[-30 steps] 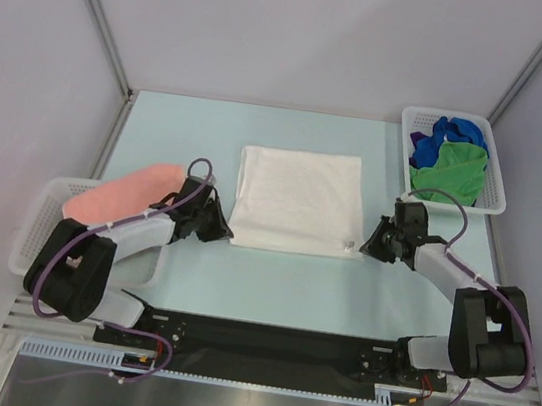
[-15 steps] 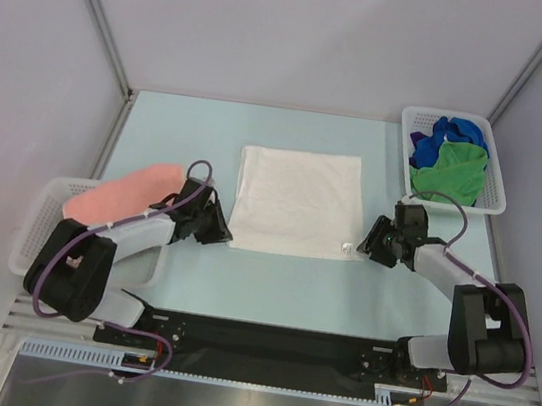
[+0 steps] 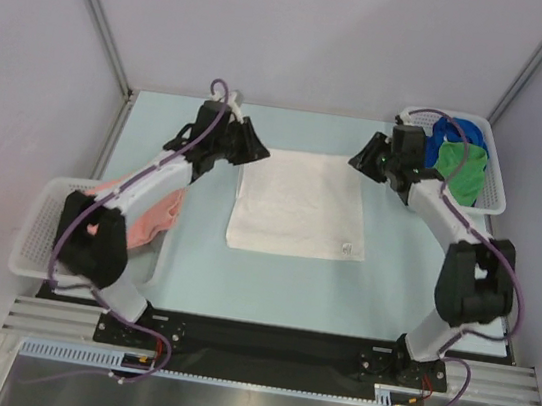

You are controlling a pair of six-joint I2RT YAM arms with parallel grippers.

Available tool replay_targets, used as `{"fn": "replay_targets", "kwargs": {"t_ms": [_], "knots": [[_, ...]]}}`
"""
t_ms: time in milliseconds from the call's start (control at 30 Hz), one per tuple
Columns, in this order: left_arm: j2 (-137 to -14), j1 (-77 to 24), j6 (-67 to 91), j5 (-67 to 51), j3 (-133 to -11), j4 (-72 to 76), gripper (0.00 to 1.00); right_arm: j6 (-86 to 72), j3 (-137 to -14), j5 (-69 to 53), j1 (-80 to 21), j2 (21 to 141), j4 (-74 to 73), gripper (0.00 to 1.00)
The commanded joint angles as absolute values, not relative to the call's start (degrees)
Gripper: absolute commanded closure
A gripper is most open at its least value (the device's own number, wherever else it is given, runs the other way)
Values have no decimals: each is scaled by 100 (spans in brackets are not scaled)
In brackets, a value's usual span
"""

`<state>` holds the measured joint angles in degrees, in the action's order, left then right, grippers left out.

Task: Fold and stack the towels
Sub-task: Fold the towel

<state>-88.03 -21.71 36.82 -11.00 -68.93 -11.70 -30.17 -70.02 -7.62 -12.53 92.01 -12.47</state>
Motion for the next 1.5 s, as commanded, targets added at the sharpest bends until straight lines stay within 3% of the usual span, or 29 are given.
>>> {"fn": "replay_targets", "kwargs": {"t_ms": [0,133,433,1067,1467], "knots": [[-10251,-2224,3323,-2126,-7706,-792,69,-3216,-7880,-1465,-1380,10211,-810,63],[-11529,-2180,3085,-2408,-9039,-1045,70,-3453,-8919,-2073,-1441,11485,-624,79],[-12726,-1732,2821,-2136,-9949,-1556,71,-3586,-10045,-2399,-1161,13174,-720,86],[-13517,-1336,2434,-177,-11073,-2478,72,-3454,-10476,-2154,-527,13693,-1168,85],[-13887,-1336,2505,-18,-11584,-2575,69,-3314,-10679,-1978,-431,13597,-1301,79]]}}
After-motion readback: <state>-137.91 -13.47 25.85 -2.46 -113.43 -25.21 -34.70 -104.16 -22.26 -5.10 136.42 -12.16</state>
